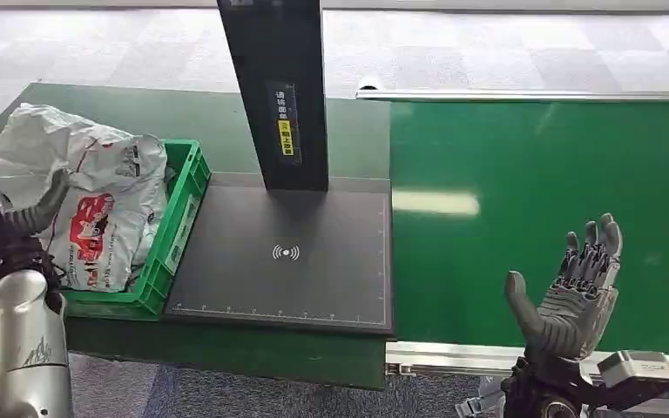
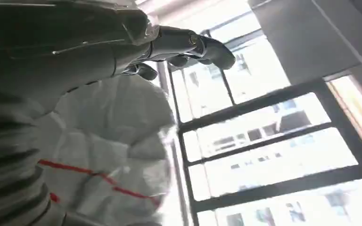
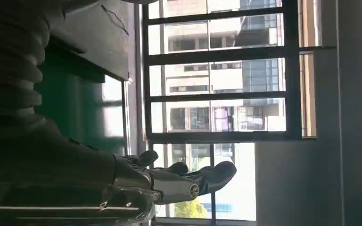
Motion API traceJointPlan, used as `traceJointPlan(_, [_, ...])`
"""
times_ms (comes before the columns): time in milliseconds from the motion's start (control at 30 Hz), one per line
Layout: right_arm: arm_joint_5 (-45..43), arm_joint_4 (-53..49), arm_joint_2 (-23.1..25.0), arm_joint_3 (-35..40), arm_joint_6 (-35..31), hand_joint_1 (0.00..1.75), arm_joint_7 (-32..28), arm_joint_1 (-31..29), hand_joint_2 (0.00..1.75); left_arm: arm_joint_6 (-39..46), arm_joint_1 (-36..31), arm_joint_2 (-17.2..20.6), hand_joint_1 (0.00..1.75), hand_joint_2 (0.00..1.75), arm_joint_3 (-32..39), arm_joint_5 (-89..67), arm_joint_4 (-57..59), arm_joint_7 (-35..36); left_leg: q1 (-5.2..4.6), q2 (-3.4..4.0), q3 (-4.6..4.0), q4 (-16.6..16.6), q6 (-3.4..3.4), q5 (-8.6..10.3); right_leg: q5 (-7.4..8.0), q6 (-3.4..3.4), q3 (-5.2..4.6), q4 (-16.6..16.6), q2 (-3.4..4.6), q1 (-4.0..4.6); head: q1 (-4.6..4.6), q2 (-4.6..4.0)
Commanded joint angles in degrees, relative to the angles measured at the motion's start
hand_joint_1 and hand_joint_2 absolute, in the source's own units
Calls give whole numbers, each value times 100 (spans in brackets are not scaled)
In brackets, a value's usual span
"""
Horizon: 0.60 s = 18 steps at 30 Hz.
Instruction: Moved the parcel from conveyor to table for the left to box.
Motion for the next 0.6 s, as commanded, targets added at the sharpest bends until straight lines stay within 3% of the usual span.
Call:
traceJointPlan(33, [160, 777, -114, -206, 63, 0, 237, -292, 175, -1831, 1626, -695, 0, 175, -1116, 1777, -2397, 251, 1, -1, 15, -12, 8, -1, 2, 4, 20, -21, -1, 1, 0, 0])
traceJointPlan(133, [192, 1074, -162, -56, 115, 0, 248, -338, 175, -2273, 2258, -886, 0, 175, -1703, 2171, -2302, 224, -3, 4, 21, -17, 10, -3, 1, 5, 26, -22, 6, -2, 2, 0])
traceJointPlan(267, [215, 1189, -205, 81, 116, 0, 239, -292, 175, -2113, 2470, -922, 0, 175, -2131, 1924, -2090, 17, -3, -4, 19, -16, 9, -8, -3, 5, 27, -22, -4, -3, 4, 0])
traceJointPlan(367, [228, 1846, -257, 509, 370, 0, 569, -346, 175, -2235, 2668, -1205, 0, 175, -2539, 2279, -1318, 410, -3, -3, 17, -16, 7, -7, -3, 4, 23, -20, -3, -4, 2, 0])
traceJointPlan(400, [214, 2177, -226, 636, 368, 0, 443, -412, 175, -2195, 2682, -1211, 0, 175, -2711, 2265, -1001, 190, -3, -2, 25, -23, 8, -6, -1, 4, 31, -28, -2, -4, 2, 0])
traceJointPlan(567, [208, 2236, -252, 698, 329, 0, 365, -435, 175, -2175, 2662, -1149, 0, 175, -2743, 2294, -989, 107, 1, -6, 12, -14, 10, -9, -2, 3, 20, -20, -5, 1, 2, 0])
traceJointPlan(600, [190, 2265, -261, 745, 350, 0, 508, -399, 175, -1671, 2692, -1181, 0, 175, -2742, 1923, -989, 39, -2, -1, 9, -11, 10, -11, -4, 3, 14, -14, -1, -3, 2, 0])
